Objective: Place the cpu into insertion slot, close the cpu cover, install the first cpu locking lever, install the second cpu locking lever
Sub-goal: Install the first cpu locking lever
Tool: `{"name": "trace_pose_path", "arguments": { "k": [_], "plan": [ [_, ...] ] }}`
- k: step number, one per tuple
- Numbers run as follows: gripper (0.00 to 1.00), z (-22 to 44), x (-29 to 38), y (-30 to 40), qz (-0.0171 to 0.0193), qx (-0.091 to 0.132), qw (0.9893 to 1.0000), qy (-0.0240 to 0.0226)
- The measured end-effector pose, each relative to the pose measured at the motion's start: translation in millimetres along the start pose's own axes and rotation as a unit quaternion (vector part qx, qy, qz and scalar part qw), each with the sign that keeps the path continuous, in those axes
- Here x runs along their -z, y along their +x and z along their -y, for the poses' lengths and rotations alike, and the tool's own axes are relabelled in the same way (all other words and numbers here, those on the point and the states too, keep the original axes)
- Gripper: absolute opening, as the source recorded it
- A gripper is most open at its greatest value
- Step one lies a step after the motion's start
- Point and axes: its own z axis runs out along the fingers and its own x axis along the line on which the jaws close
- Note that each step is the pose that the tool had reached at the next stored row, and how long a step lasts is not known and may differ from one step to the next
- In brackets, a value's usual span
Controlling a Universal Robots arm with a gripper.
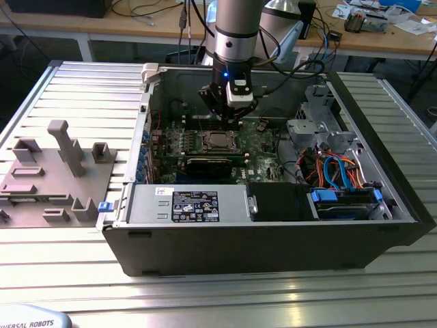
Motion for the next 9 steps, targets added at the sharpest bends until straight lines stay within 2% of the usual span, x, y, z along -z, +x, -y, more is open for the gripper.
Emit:
{"name": "trace_pose_path", "arguments": {
  "k": [9],
  "plan": [
    [0.11, 0.0, 0.0, 0.0, 0.0001, 0.006, 1.0, 0.0]
  ]
}}
